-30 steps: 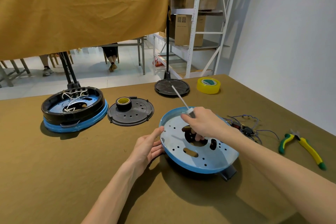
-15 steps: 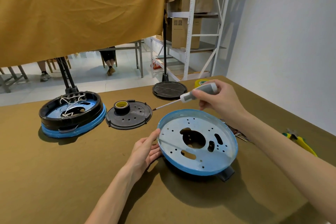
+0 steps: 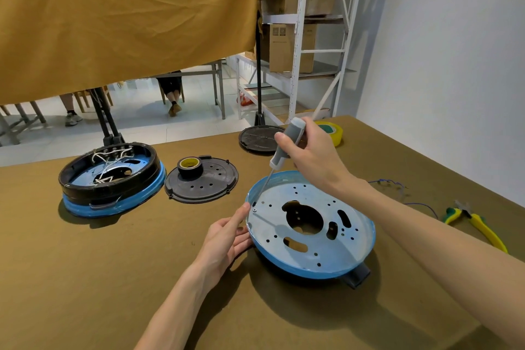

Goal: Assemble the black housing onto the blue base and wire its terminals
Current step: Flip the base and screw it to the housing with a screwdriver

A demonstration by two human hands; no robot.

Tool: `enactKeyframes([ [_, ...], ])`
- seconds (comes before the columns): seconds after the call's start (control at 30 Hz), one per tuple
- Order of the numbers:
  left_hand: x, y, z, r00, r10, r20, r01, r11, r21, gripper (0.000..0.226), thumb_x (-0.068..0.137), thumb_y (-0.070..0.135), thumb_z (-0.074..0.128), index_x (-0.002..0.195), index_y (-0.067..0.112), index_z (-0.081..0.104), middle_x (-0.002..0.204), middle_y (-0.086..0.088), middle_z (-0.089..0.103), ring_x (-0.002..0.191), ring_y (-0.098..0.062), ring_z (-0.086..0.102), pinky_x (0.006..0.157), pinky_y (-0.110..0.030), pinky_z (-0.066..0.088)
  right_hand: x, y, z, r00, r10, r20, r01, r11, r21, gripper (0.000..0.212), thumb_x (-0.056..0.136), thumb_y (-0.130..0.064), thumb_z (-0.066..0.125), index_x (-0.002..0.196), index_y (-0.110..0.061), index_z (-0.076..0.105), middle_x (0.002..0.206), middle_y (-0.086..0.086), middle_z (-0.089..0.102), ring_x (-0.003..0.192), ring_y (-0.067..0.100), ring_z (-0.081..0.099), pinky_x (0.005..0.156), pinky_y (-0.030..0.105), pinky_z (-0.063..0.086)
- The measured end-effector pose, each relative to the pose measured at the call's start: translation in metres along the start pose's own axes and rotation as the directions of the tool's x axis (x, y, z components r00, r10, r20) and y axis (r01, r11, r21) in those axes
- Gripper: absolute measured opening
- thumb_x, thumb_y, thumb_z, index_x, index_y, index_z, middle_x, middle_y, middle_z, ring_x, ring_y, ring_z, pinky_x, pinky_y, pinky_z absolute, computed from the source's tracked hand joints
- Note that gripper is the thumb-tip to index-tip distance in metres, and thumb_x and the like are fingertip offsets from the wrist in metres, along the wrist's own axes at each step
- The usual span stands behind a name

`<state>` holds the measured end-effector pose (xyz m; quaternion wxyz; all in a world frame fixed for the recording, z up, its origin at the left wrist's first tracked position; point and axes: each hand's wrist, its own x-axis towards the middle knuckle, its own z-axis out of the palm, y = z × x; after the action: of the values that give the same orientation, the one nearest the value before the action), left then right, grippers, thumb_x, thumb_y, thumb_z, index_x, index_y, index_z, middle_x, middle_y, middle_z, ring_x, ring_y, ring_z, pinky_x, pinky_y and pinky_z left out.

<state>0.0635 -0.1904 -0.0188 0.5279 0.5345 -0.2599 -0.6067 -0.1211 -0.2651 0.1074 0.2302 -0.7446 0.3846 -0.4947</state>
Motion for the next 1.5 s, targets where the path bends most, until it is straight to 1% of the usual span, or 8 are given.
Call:
enactKeyframes([
  [0.17, -0.002, 0.002, 0.001, 1.0, -0.001, -0.006, 0.001, 1.0, -0.006, 0.106, 0.065, 0.052, 0.086, 0.147, 0.003, 0.042, 0.123, -0.021, 0.07, 0.095, -0.026, 0.078, 0.074, -0.035, 0.064, 0.0, 0.003, 0.004, 0.999, -0.021, 0.034, 0.022, 1.0, -0.022, 0.022, 0.097, -0.035, 0.069, 0.089, -0.021, 0.054, 0.07, -0.013, 0.057, 0.061, -0.001, 0.055, 0.057, 0.014, 0.043],
  [0.67, -0.003, 0.002, 0.001, 1.0, 0.004, -0.003, -0.004, 1.0, 0.017, 0.114, 0.056, 0.054, 0.087, 0.147, 0.002, 0.042, 0.128, -0.023, 0.067, 0.103, -0.03, 0.075, 0.095, -0.047, 0.06, 0.0, 0.004, 0.005, 0.999, -0.022, 0.036, 0.023, 1.0, -0.017, 0.023, 0.098, -0.034, 0.069, 0.092, -0.017, 0.055, 0.072, -0.012, 0.059, 0.062, -0.001, 0.056, 0.057, 0.014, 0.044],
  [0.93, -0.005, 0.003, 0.001, 1.0, 0.001, -0.004, -0.001, 1.0, 0.0, 0.111, 0.063, 0.05, 0.087, 0.149, 0.0, 0.037, 0.121, -0.022, 0.071, 0.097, -0.028, 0.077, 0.084, -0.041, 0.064, 0.005, -0.003, 0.005, 0.996, -0.047, 0.08, 0.052, 0.997, -0.064, 0.022, 0.098, -0.032, 0.07, 0.094, -0.016, 0.055, 0.076, -0.01, 0.059, 0.067, -0.004, 0.057, 0.057, 0.012, 0.043],
  [1.03, -0.007, 0.004, 0.001, 1.0, -0.009, 0.005, 0.009, 1.0, -0.016, 0.111, 0.064, 0.047, 0.088, 0.148, -0.002, 0.037, 0.113, -0.021, 0.075, 0.096, -0.029, 0.077, 0.079, -0.04, 0.065, 0.011, -0.009, 0.002, 0.984, -0.081, 0.156, 0.096, 0.992, -0.088, 0.02, 0.096, -0.027, 0.071, 0.097, -0.017, 0.054, 0.081, -0.008, 0.059, 0.07, -0.006, 0.058, 0.058, 0.01, 0.044],
  [1.13, -0.008, 0.005, 0.001, 1.0, -0.016, 0.008, 0.016, 1.0, -0.013, 0.11, 0.062, 0.046, 0.088, 0.147, -0.004, 0.037, 0.104, -0.019, 0.078, 0.094, -0.028, 0.078, 0.071, -0.036, 0.065, 0.018, -0.016, -0.003, 0.956, -0.058, 0.288, 0.093, 0.99, -0.11, 0.025, 0.096, -0.027, 0.071, 0.109, -0.016, 0.052, 0.09, -0.003, 0.062, 0.076, 0.001, 0.062, 0.06, 0.014, 0.05],
  [1.23, -0.007, 0.005, 0.001, 1.0, -0.016, -0.007, 0.016, 1.0, 0.003, 0.113, 0.062, 0.047, 0.088, 0.149, -0.003, 0.036, 0.115, -0.023, 0.074, 0.095, -0.029, 0.078, 0.075, -0.038, 0.065, 0.024, -0.025, -0.008, 0.917, -0.057, 0.395, 0.123, 0.982, -0.144, 0.032, 0.096, -0.023, 0.07, 0.117, -0.019, 0.046, 0.093, -0.004, 0.065, 0.077, -0.002, 0.064, 0.061, 0.013, 0.051],
  [1.33, -0.006, 0.005, 0.001, 1.0, -0.016, -0.014, 0.016, 1.0, 0.018, 0.115, 0.061, 0.049, 0.087, 0.15, -0.003, 0.035, 0.119, -0.023, 0.072, 0.096, -0.029, 0.077, 0.079, -0.039, 0.065, 0.03, -0.036, -0.008, 0.878, -0.059, 0.474, 0.184, 0.958, -0.221, 0.03, 0.095, -0.019, 0.068, 0.115, -0.02, 0.045, 0.09, -0.005, 0.066, 0.076, -0.005, 0.065, 0.059, 0.013, 0.049],
  [1.5, -0.007, 0.005, 0.003, 0.999, -0.013, -0.035, 0.014, 1.0, 0.017, 0.12, 0.06, 0.05, 0.087, 0.152, -0.002, 0.031, 0.114, -0.02, 0.073, 0.09, -0.026, 0.078, 0.069, -0.035, 0.064, 0.045, -0.064, -0.013, 0.79, 0.061, 0.61, 0.253, 0.874, -0.416, 0.024, 0.091, -0.026, 0.069, 0.11, -0.026, 0.053, 0.095, -0.007, 0.066, 0.082, 0.005, 0.064, 0.062, 0.022, 0.048],
])
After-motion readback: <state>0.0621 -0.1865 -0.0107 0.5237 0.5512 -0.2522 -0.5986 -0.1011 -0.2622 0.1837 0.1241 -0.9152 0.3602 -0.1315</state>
